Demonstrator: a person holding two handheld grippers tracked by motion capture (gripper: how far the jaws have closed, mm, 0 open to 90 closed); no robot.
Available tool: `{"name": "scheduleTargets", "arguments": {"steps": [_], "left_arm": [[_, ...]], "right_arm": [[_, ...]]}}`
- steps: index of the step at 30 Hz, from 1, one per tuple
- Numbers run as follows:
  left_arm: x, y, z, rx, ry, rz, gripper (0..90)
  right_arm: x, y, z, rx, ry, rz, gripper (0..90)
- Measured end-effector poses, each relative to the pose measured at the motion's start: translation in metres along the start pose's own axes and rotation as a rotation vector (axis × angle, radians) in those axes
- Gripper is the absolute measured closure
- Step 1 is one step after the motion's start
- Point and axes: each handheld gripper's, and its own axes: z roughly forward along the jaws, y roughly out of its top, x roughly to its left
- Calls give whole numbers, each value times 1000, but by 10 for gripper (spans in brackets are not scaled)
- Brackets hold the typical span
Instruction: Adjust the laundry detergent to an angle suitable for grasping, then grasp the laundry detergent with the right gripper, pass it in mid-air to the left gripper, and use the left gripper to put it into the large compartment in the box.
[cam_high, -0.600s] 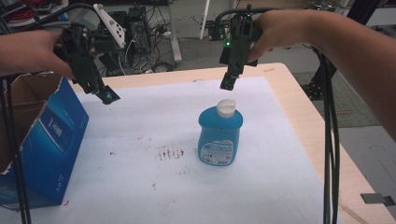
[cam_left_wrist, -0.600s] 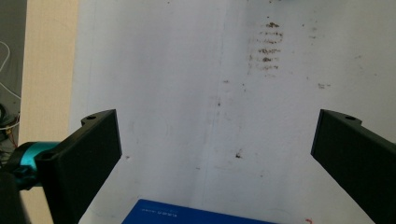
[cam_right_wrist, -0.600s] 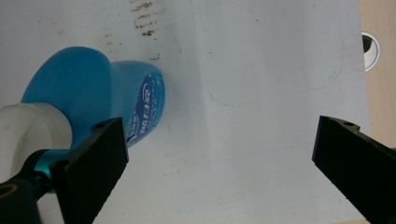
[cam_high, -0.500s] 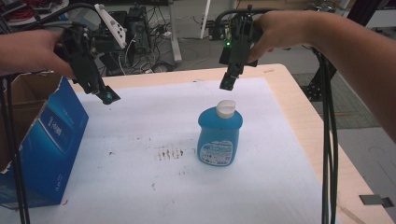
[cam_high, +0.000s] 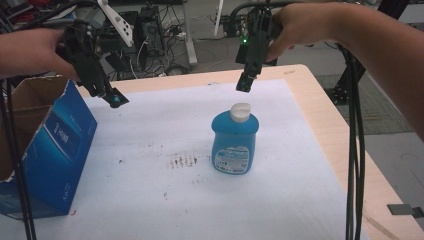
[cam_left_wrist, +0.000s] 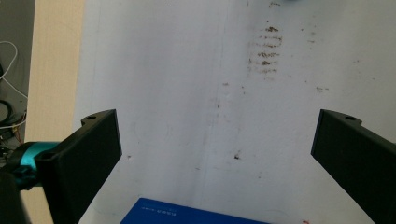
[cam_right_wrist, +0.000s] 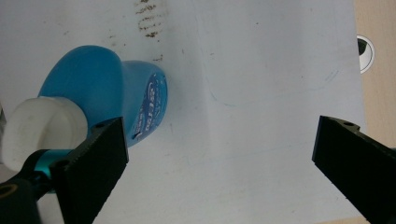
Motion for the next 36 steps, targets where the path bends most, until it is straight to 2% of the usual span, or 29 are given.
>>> {"name": "scheduleTargets", "arguments": {"steps": [6, 25, 33, 36], "left_arm": [[-4, 0, -1, 12, 0, 4, 17], [-2, 0, 2, 18, -7, 2, 17], [-3, 0, 4, 22, -18, 8, 17], [-2, 0, 6, 25, -21, 11, 17]], "right_arm": [[4, 0, -4, 1, -4, -4, 30], [6, -5, -7, -3, -11, -1, 30], [12, -14, -15, -12, -23, 14, 30], [14, -20, -18, -32, -18, 20, 30]]}}
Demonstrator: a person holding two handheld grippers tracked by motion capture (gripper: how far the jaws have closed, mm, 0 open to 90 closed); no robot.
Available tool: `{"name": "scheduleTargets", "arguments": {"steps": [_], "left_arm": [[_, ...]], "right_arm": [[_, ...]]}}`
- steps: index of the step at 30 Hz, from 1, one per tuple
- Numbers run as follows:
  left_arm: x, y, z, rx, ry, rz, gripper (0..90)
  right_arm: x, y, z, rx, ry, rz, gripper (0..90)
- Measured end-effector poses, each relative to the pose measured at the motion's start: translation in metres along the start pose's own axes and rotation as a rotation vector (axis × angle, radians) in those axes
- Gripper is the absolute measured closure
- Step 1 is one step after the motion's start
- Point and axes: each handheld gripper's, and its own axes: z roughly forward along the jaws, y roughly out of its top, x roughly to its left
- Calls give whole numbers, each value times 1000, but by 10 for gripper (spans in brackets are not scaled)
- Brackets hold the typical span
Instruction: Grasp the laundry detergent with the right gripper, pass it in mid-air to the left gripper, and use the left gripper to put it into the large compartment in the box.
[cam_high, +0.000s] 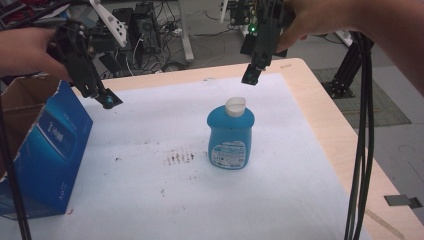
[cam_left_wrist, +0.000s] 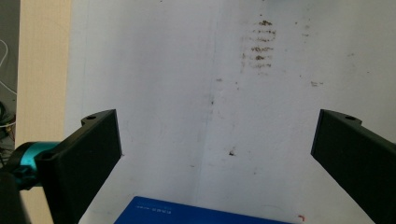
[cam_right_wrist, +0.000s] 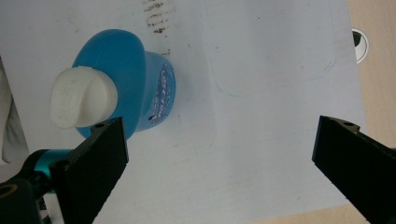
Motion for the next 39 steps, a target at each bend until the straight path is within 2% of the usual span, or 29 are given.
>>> {"name": "scheduleTargets", "arguments": {"steps": [10, 14, 16, 25, 30, 39], "left_arm": [[0, 1, 4, -5, -3, 6, 17], [-1, 2, 5, -8, -3, 11, 17], [-2, 2, 6, -7, -3, 15, 17], [-6, 3, 7, -2, -6, 23, 17], [-7, 3, 9, -1, -8, 22, 17], [-8, 3, 14, 4, -18, 25, 17]], "right_arm": [[6, -23, -5, -23, 9, 27, 29], [15, -32, -4, -39, 11, 48, 30], [21, -36, -1, -49, 18, 41, 30], [41, -56, 14, -107, 44, 70, 29], [48, -63, 22, -157, 52, 90, 29], [56, -74, 37, -215, 65, 114, 29]]}}
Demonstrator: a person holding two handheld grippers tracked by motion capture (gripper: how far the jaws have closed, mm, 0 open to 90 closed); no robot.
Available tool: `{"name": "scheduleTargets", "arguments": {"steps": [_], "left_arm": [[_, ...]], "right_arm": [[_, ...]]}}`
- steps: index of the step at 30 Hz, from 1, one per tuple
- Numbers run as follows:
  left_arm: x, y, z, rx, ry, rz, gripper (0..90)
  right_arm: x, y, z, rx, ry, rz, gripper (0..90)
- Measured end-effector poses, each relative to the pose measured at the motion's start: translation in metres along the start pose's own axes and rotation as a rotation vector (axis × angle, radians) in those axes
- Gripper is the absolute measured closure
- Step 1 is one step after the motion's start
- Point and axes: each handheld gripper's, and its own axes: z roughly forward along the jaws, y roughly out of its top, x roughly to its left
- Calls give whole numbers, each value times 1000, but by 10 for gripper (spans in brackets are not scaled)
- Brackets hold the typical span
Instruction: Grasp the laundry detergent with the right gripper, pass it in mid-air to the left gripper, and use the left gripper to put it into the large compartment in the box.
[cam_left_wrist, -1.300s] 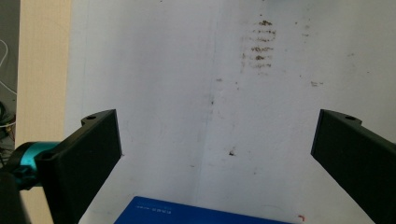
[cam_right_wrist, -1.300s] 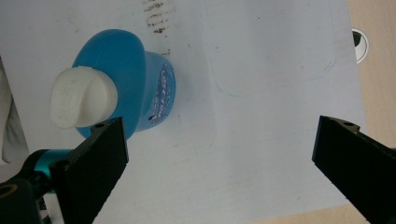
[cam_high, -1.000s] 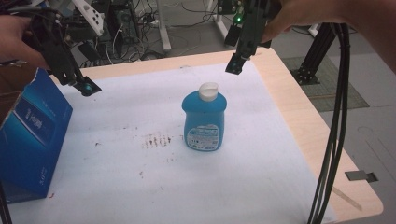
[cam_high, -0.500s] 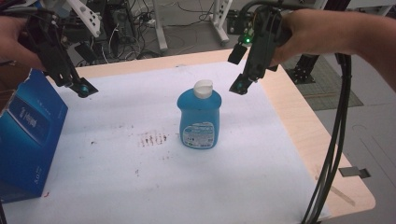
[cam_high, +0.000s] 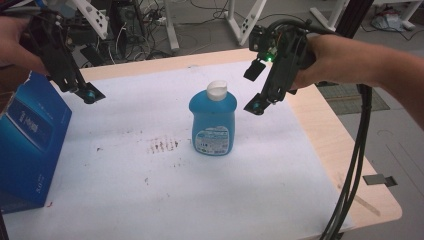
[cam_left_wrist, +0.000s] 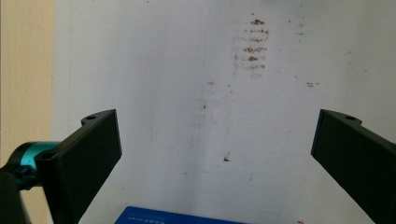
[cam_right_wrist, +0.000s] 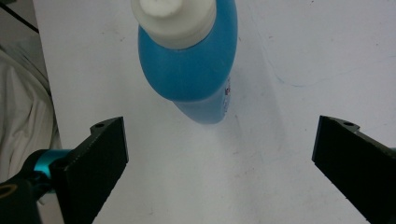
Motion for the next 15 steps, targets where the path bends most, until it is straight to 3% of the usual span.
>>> {"name": "scheduleTargets", "arguments": {"steps": [15], "left_arm": [[-2, -1, 4, -3, -3, -2, 16]], "right_arm": [[8, -28, 33, -82, 15, 28, 29]]}}
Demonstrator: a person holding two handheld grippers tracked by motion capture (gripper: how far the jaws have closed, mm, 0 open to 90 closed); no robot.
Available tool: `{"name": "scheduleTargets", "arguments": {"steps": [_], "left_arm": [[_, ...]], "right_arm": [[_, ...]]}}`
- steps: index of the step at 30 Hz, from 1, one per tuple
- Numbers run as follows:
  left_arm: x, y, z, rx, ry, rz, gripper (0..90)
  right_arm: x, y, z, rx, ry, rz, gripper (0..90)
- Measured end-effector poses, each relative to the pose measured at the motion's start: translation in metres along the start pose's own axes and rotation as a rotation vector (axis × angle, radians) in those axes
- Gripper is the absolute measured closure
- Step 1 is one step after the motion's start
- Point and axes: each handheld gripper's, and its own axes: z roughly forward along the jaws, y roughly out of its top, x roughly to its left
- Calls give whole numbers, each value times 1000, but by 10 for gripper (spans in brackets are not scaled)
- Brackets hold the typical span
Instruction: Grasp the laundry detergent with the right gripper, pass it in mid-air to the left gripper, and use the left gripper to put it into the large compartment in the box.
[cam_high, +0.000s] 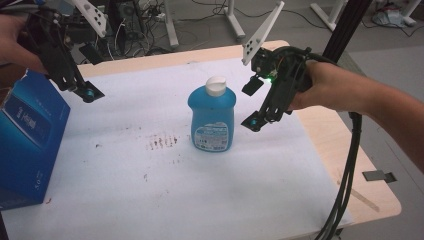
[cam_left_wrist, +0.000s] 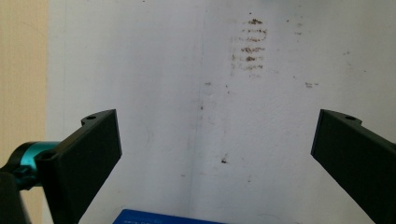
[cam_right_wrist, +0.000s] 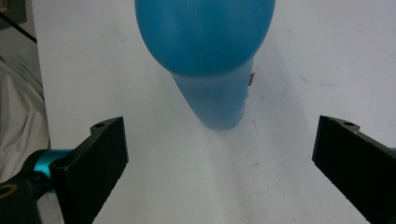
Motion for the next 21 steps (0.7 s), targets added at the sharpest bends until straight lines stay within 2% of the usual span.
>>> {"name": "scheduleTargets", "arguments": {"steps": [7, 21], "left_arm": [[0, -1, 2, -2, -3, -3, 17], [1, -1, 6, 0, -9, -8, 17]], "right_arm": [[1, -8, 6, -19, 1, -1, 29], [3, -25, 19, -147, -19, 6, 29]]}}
